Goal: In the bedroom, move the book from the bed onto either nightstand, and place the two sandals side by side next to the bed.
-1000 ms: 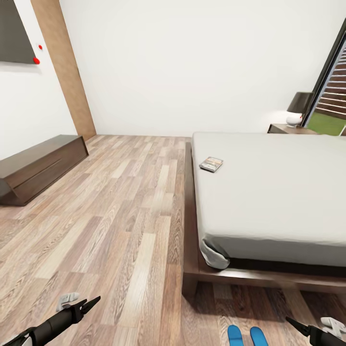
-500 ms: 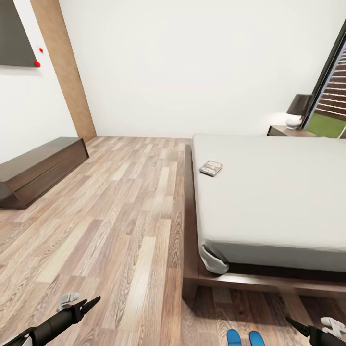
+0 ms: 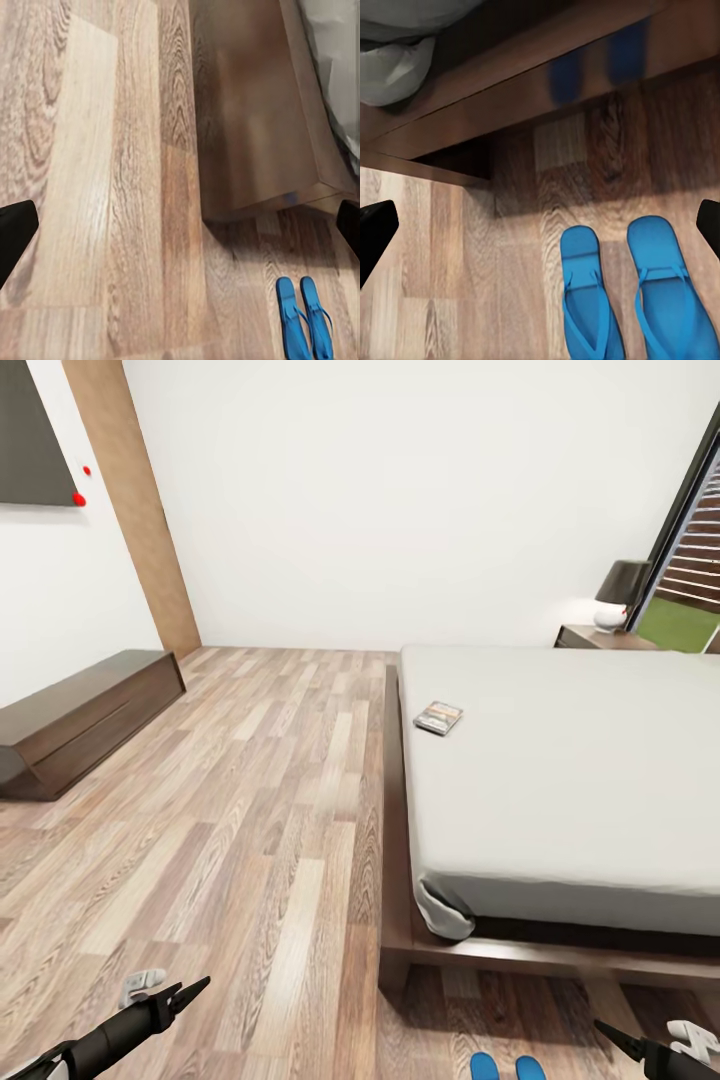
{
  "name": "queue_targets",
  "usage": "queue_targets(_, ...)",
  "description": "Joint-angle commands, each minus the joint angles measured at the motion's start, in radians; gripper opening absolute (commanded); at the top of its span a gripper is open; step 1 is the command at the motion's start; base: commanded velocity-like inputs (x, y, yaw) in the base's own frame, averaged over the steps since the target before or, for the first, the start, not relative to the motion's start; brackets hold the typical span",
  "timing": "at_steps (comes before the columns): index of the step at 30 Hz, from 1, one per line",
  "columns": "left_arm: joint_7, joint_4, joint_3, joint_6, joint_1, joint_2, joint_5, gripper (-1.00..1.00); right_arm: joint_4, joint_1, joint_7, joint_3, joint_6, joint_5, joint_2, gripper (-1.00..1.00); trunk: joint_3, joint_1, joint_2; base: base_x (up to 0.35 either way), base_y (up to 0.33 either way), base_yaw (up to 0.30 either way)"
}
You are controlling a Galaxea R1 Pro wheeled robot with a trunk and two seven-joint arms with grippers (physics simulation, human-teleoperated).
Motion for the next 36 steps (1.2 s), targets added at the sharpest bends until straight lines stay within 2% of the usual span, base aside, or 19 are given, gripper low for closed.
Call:
queue_targets(1,-0.003,0.001,-0.001,-0.002,-0.001,0.000,0.004,1.00,0.001,-0.001,0.004,-0.007,0.002,0.005,0.000,1.00,0.002,-0.004,0.007,0.000,0.000,0.000)
queue_targets(3,-0.003,0.001,-0.002,-0.002,-0.001,-0.001,0.004,1.00,0.001,-0.001,0.004,-0.007,0.002,0.005,0.000,1.00,0.009,-0.012,0.021,0.000,0.000,0.000)
queue_targets(15,-0.004,0.001,-0.001,-0.002,-0.001,-0.003,0.004,1.00,0.001,-0.001,0.003,-0.007,0.002,0.005,0.006,1.00,0.009,-0.012,0.021,0.000,0.000,0.031)
queue_targets(36,-0.003,0.001,-0.001,-0.002,-0.001,-0.003,0.004,1.00,0.001,-0.001,0.002,-0.007,-0.003,0.005,0.011,1.00,0.009,-0.012,0.021,0.000,0.000,0.273)
